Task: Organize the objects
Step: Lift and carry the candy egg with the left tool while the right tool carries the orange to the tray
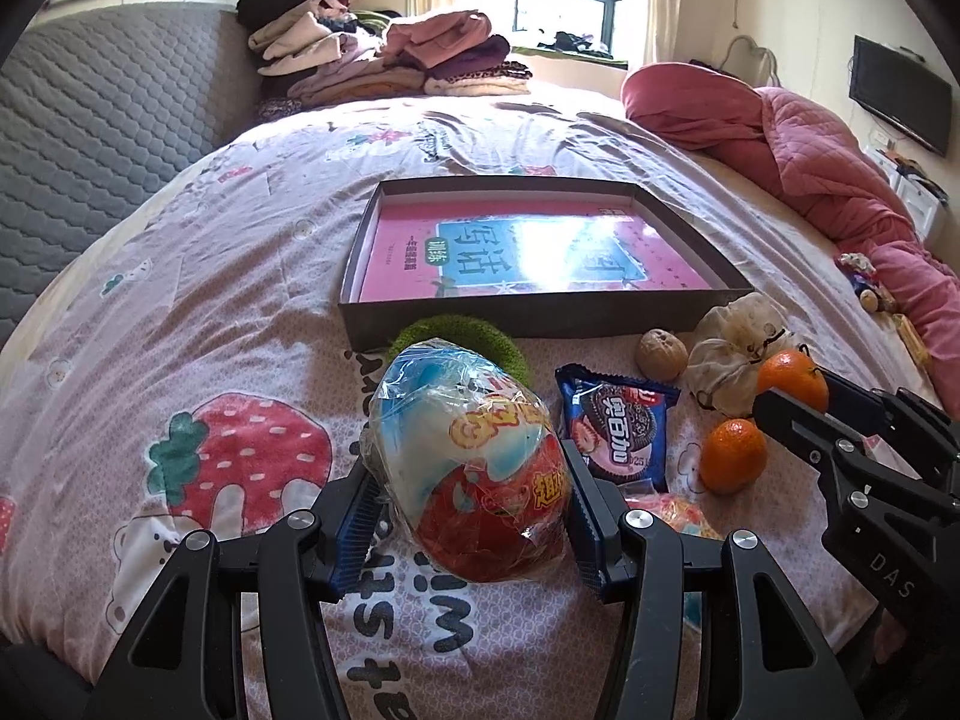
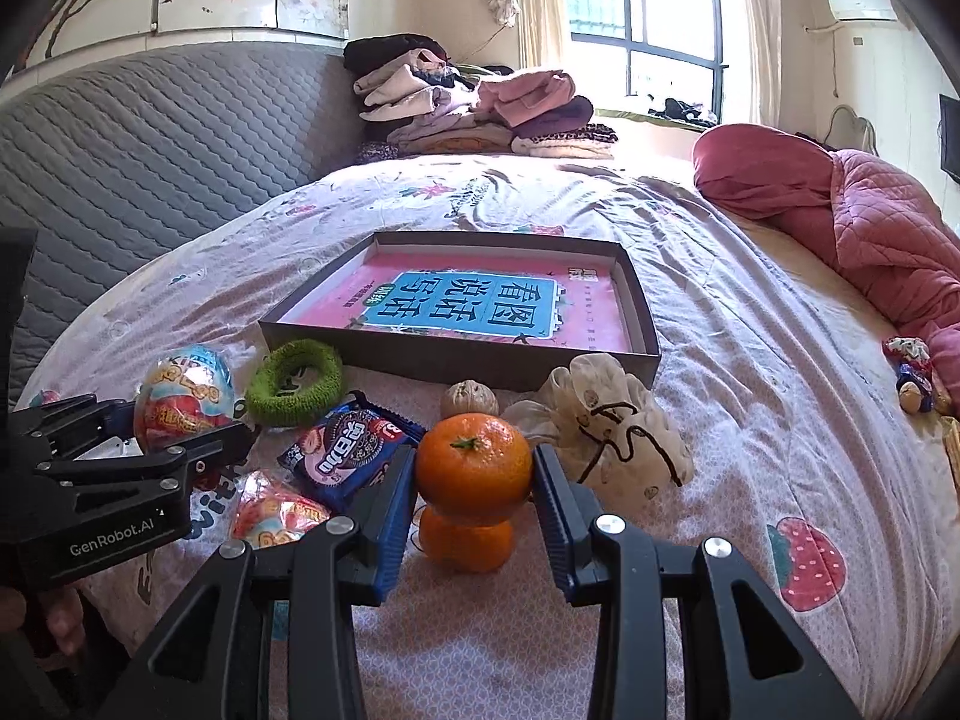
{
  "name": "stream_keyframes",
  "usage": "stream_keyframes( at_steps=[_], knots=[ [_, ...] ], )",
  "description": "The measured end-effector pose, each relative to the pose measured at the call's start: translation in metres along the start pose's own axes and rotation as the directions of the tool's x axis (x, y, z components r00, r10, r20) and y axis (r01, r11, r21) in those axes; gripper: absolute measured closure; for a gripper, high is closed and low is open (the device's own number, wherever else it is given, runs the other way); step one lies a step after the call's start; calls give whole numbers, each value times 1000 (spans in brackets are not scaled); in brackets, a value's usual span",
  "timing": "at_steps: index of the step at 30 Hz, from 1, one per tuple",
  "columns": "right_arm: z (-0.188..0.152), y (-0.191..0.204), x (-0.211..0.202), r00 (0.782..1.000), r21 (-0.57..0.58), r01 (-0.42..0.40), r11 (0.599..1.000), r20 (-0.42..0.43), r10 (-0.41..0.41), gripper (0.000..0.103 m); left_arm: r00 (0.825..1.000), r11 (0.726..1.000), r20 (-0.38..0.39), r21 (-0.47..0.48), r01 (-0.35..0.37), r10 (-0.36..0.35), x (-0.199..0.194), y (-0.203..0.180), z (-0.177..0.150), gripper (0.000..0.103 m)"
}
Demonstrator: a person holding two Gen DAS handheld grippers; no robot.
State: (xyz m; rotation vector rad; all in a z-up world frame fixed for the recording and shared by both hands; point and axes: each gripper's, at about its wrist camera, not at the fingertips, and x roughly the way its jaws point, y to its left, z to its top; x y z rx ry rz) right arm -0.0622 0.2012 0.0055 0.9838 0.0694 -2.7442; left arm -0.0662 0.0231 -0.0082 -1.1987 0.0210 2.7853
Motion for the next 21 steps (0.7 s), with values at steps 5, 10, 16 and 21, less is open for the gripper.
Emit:
stream_keyframes(
  at_steps=[5,10,16,21],
  knots=[
    [8,-2,4,1000,-5,-3,1000,7,3,64,1000,1000,2,8,11,-11,6,-4,11,46],
    [19,-4,8,1000,-9,-2,1000,25,2,64,1000,1000,4,22,17,-17,11,-9,22,46],
    [33,-7,15,999,-15,0,1000,48,1,64,999,999,21,31,24,-25,16,-12,43,46],
    [42,-9,21,998,-11,-4,1000,55,5,64,999,999,31,23,30,-31,24,-10,56,46]
  ],
)
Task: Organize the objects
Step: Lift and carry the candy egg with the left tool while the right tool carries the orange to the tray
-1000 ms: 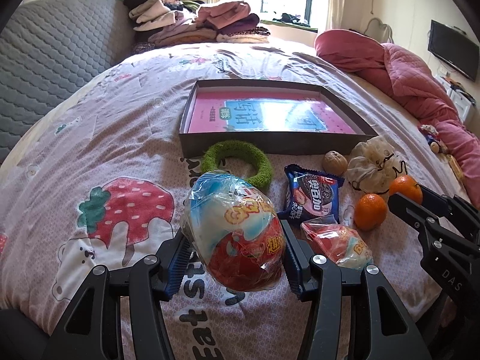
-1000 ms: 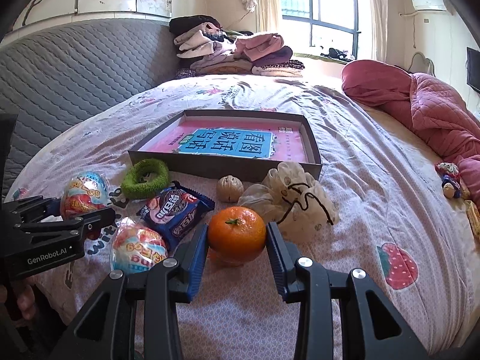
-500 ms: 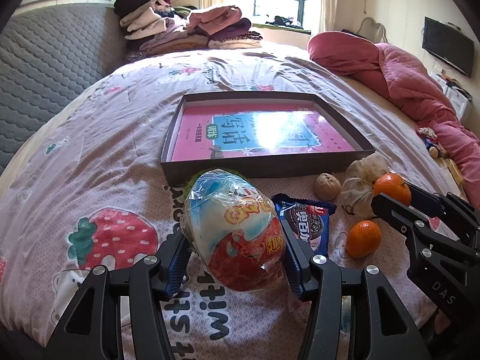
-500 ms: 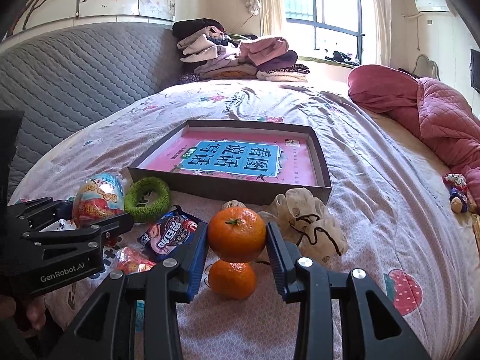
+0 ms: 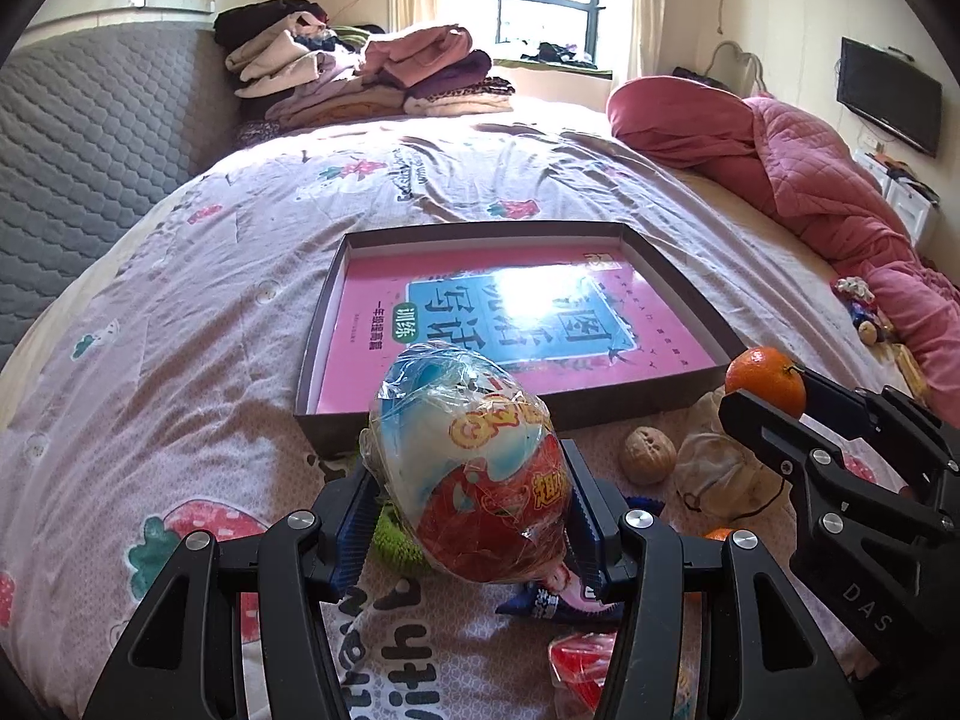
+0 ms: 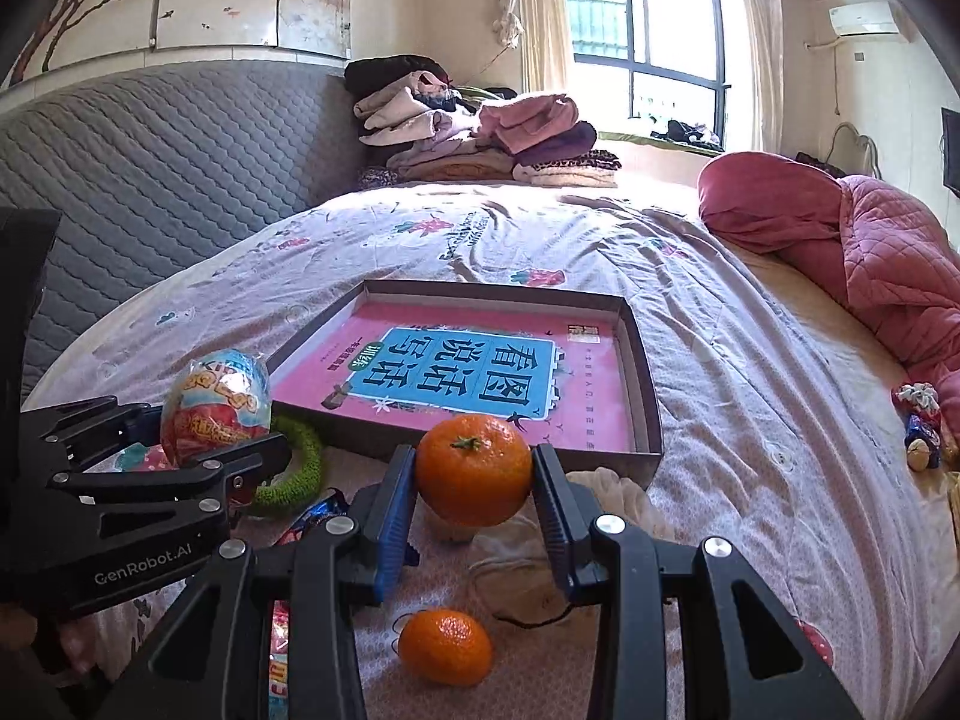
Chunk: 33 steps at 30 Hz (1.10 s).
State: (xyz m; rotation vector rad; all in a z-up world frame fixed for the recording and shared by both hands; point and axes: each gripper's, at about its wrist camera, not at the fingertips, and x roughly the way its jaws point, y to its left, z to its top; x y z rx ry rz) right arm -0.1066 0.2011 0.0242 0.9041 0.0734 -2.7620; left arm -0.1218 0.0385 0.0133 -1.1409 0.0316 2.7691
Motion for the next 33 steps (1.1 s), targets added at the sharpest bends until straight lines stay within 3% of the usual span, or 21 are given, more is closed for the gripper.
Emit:
stream_keyframes(
  at_steps=[16,33],
  knots=[
    [31,-24,36,999,2,37,999,-8,-37,64,999,1000,-29,-6,14,-14,41,14,36,46],
    [47,-41,85,996,-6,29,1000,-90,-30,64,997,999,-78,-34,15,-18,92,35,57,46]
  ],
)
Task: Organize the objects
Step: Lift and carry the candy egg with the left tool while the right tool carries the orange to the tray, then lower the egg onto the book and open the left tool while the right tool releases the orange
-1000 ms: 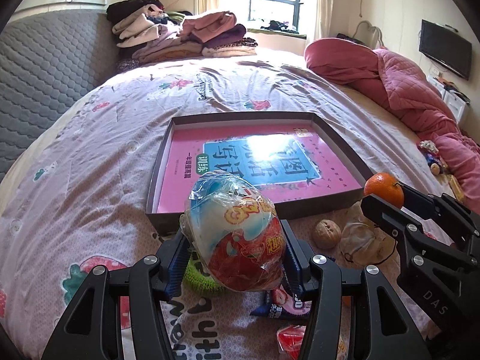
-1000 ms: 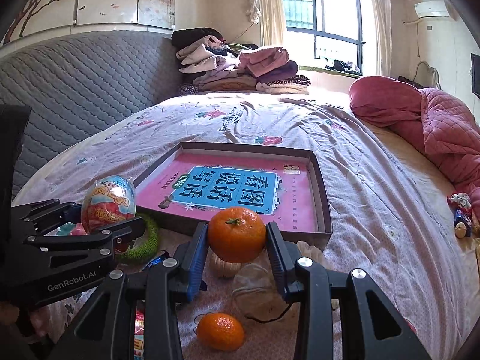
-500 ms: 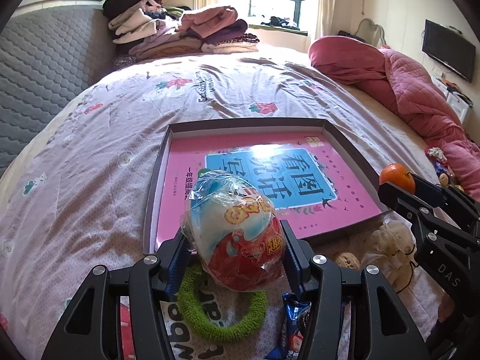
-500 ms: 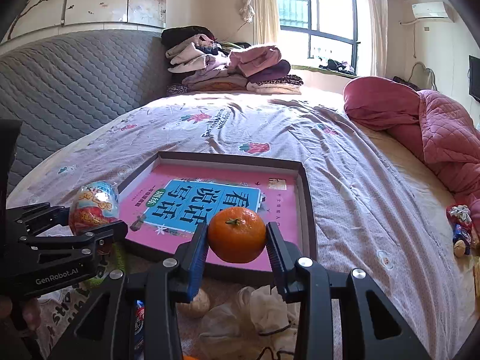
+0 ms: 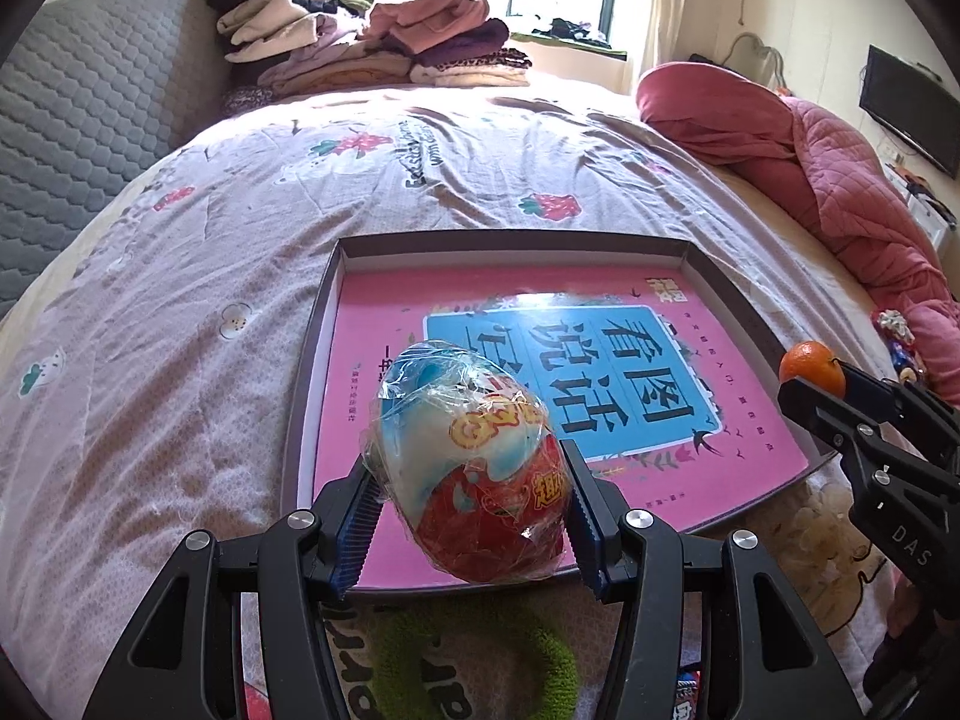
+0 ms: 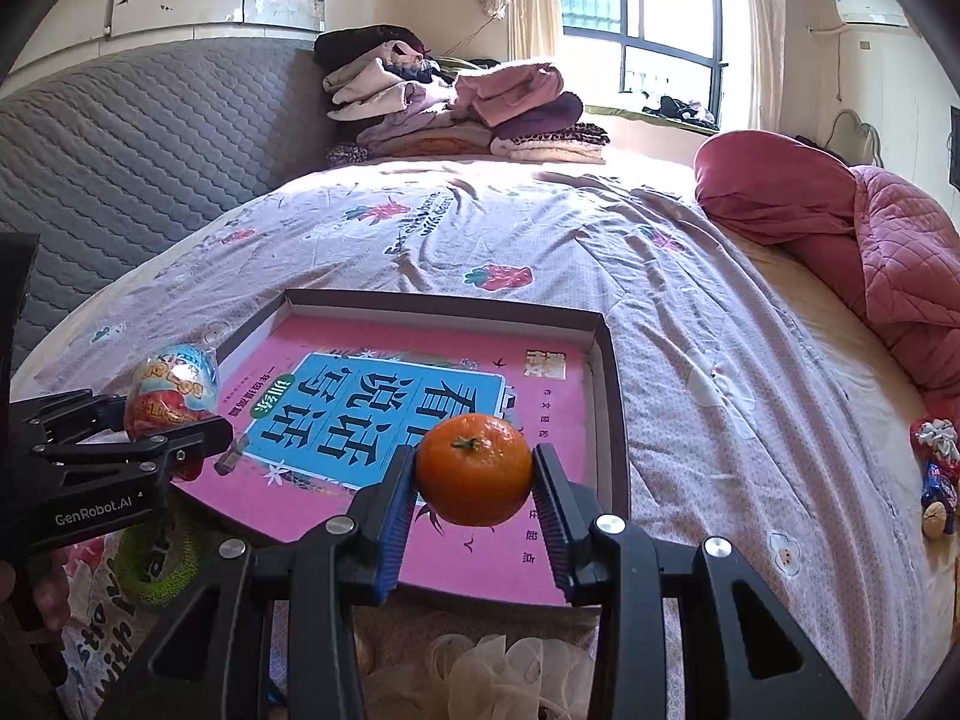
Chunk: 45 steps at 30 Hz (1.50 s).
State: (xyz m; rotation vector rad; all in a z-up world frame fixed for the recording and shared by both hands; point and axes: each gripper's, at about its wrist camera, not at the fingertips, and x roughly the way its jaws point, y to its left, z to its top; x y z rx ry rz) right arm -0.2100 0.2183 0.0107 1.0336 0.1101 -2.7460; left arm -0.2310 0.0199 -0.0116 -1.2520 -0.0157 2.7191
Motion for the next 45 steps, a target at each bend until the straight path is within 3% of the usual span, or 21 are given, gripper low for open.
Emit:
stream_keyframes(
  at_steps=[11,14,27,45],
  knots=[
    [-7,-5,29,995,20,-12,1000,-100,14,64,998,1000,-69,-9,2,-2,26,11,-4,46],
    [-8,-5,30,995,1,14,1000,-102,-14,64,996,1000,-88,-16,14,-15,31,12,-5,46],
    [-13,-2,44,984,-32,42,999,-170,-47,64,995,1000,-100,16,0,2,35,7,-8,46],
    [-8,-9,37,986,37,23,999,-167,-16,62,995,1000,-102,28,-9,12,33,5,-7,46]
  ],
)
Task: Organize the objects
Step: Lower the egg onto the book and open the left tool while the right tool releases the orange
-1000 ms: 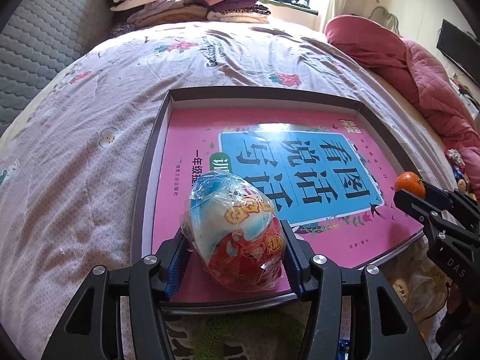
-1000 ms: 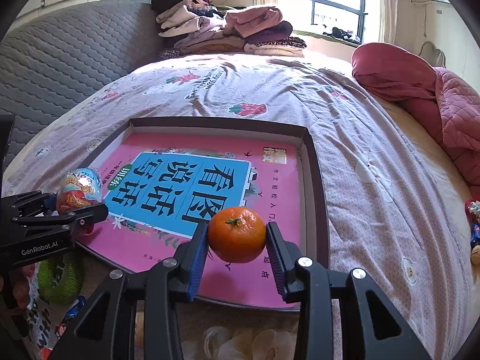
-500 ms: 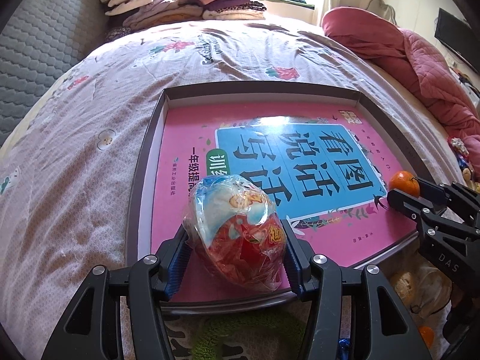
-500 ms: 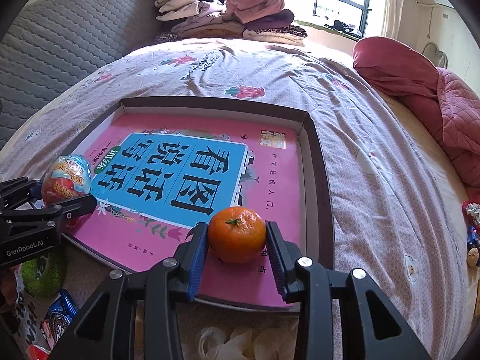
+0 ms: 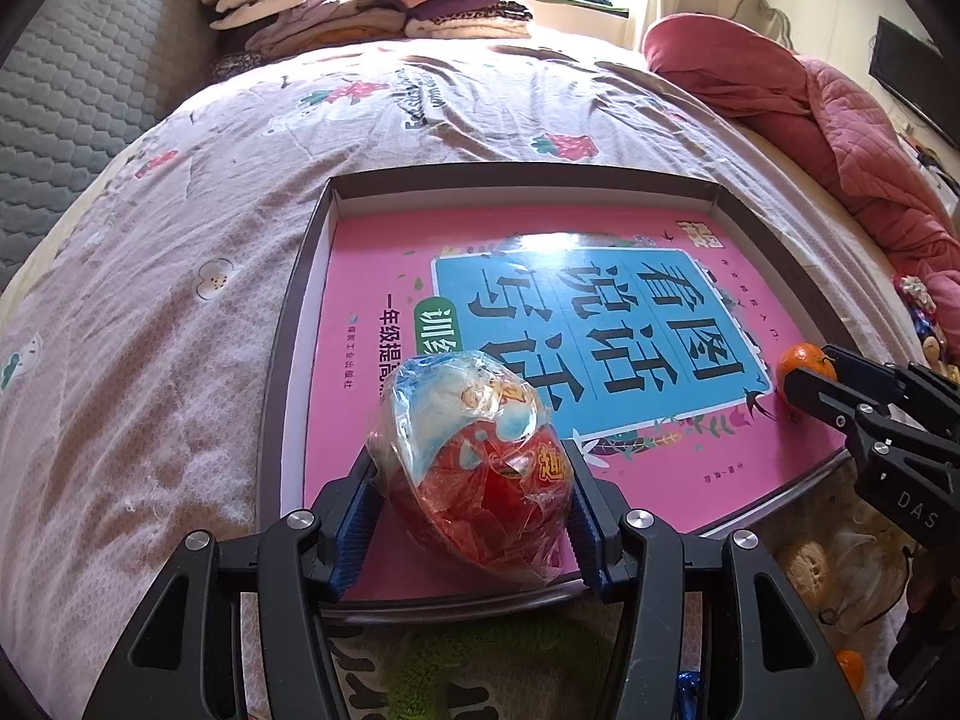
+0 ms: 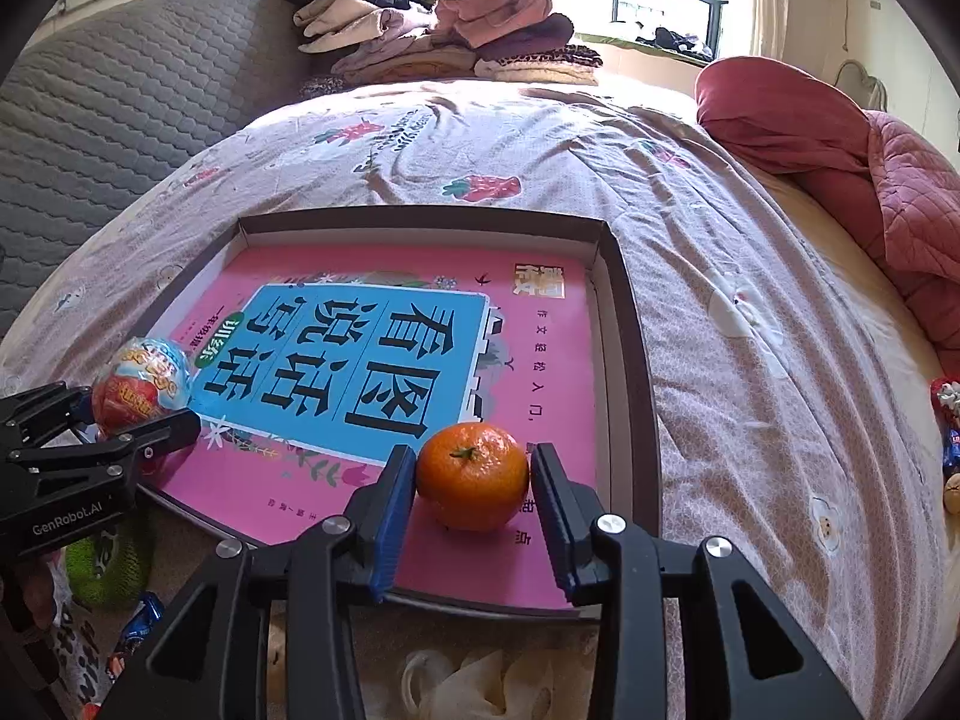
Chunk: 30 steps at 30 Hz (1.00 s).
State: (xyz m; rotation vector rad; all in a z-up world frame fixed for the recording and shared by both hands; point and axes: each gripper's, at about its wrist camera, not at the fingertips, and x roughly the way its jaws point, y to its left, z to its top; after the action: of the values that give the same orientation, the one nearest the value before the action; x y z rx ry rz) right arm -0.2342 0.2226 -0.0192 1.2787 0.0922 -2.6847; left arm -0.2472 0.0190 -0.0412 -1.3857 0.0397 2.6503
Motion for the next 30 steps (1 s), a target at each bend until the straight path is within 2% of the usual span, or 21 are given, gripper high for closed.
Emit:
stream_keyframes(
  at_steps=[9,12,23,30],
  knots=[
    [4,-5,-13,999,27,-6,1000,44,5,54,1000,1000,11,-1,-3,3,-10,-2,1,43],
    [4,-4,-17,999,26,-12,1000,49,11,54,1000,1000,17,0,-21,21,-13,-2,1,38],
    [7,7,-40,994,-10,-17,1000,112,18,53,999,1000,44,-5,-19,19,-36,-4,0,34],
    [9,9,-59,987,-19,-27,999,158,29,53,996,1000,91,2,-24,24,-63,-10,-1,34]
  ],
)
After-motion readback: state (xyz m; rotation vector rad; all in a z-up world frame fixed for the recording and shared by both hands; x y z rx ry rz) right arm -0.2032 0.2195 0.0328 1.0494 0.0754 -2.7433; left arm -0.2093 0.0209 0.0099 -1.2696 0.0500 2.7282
